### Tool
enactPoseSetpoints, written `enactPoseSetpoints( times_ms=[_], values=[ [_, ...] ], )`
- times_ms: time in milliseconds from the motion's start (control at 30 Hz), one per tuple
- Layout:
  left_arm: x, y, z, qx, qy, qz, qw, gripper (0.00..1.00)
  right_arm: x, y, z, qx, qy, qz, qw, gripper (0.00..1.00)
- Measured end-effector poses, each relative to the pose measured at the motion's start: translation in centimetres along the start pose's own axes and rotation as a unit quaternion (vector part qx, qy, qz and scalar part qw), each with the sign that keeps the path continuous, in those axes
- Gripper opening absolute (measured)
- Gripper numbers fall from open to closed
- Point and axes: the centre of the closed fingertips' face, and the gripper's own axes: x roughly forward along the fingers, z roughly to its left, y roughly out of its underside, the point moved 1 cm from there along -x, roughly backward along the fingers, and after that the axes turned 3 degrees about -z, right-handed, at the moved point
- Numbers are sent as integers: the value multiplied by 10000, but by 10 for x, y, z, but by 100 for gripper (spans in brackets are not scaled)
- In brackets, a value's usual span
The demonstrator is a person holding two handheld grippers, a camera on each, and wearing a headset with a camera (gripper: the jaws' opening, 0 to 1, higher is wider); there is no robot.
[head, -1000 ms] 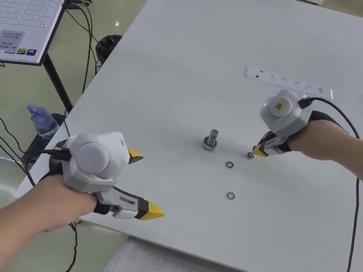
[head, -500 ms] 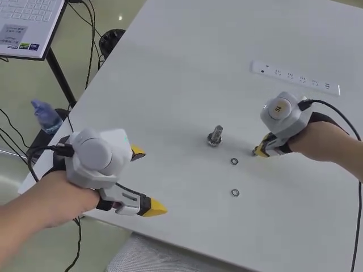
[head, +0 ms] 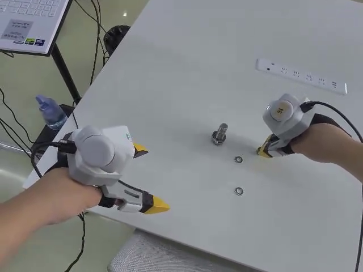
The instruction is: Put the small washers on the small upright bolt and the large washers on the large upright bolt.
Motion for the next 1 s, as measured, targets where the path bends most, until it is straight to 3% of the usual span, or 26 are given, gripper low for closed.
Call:
enactPoseSetpoints(
  times_ms=[1000],
  values=[
    [0,-1,1,13,-10,21,10000,78,-1,2,-1,-42,-45,-58,10000,18]
  ],
)
